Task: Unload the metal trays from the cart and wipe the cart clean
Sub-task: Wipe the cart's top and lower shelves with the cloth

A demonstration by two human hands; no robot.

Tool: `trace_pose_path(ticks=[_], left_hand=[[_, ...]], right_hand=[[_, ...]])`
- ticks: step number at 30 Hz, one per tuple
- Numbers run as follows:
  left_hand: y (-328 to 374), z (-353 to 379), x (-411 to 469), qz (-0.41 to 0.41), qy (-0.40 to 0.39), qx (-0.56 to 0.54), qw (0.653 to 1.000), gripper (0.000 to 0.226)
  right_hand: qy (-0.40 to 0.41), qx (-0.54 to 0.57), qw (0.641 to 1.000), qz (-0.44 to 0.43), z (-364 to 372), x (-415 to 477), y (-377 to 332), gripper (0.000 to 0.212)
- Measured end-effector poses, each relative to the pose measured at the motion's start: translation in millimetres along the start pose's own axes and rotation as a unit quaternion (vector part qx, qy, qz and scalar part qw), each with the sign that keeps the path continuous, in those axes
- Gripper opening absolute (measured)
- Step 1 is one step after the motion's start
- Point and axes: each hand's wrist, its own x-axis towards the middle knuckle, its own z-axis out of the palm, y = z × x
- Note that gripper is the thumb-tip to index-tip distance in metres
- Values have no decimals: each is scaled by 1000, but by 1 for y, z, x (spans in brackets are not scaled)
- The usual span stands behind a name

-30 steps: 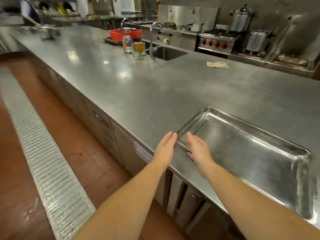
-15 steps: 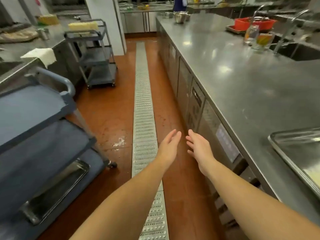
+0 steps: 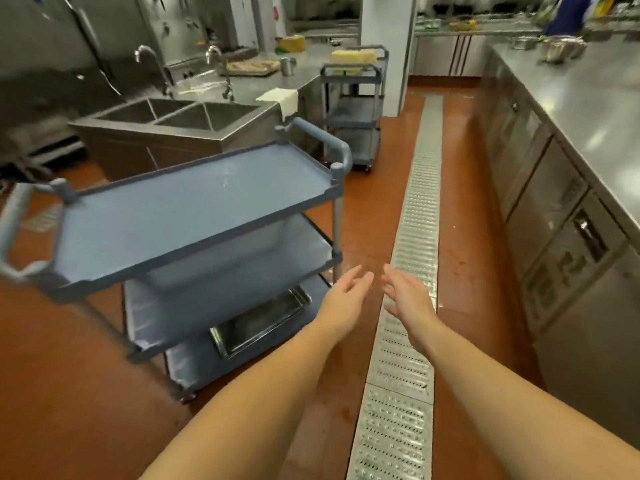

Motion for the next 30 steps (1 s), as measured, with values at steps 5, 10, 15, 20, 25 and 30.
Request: trace_pose_path(ticks=[5,10,15,20,25,30], left_hand=[[5,-135,-5,19,29,-1,999,49],[-8,-258,-14,32,80,-15,996,49],[-31,-357,-5,11,141,-22,990,49],[-60,-438,18,-10,194,-17,981,45],[-75,-530,54,-17,280,45,959,38],[-82,-621,74,-57,346,172,920,36]], right_hand=[[-36,-5,999,-34,130,-7,-29,15],[-80,-16,995,-52,258,-12,-49,15],[-137,-42,988,-54,364,-9,-59,24],[-188,-55,979,-50,454,16,-57,26],[-224,-133,961,-91,548,58,-58,42],[-290,-304,893,-161,631,82,-55,50]])
